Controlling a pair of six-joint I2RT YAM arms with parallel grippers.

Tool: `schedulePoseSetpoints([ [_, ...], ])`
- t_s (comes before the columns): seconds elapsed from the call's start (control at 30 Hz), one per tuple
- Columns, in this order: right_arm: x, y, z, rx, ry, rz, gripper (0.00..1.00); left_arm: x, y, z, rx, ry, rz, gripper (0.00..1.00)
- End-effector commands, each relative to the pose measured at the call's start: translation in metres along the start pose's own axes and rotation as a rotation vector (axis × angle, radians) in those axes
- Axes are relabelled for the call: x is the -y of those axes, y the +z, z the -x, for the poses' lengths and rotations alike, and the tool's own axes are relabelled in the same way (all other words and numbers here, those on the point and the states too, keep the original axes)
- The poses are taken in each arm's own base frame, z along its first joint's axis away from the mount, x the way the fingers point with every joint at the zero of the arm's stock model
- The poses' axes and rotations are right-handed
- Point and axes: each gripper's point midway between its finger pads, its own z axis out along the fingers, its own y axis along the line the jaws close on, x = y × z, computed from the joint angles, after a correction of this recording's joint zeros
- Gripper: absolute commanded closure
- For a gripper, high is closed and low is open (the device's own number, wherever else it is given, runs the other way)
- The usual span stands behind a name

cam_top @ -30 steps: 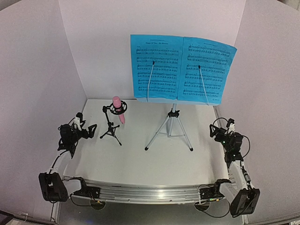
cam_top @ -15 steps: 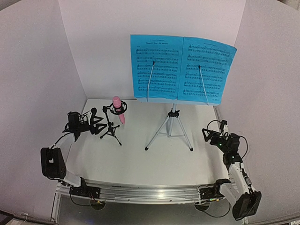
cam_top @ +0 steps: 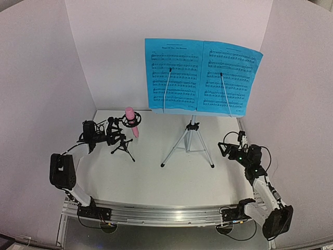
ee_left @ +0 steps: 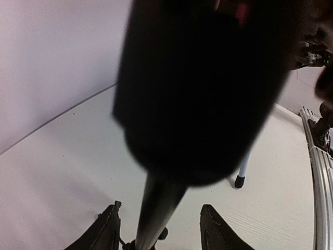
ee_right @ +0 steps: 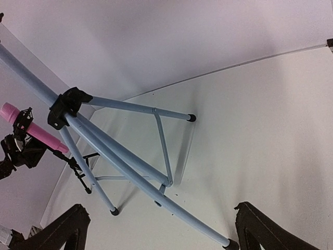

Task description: Pack up the instrument practice props

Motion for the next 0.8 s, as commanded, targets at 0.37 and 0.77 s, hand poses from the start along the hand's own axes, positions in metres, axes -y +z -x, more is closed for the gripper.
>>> schedulePoseSetpoints([
  [0.37,-0.015,0.002,0.016,0.015,-0.021,0.022,0.04,-0.007,0.009,0.024,0.064,0.038,0.02,1.0],
  [0.77,-0.085,-0.008,0.008,-0.148,0.043,0.052,0.07,0.057,-0.013,0.028,0.086,0.147,0.03,1.0],
])
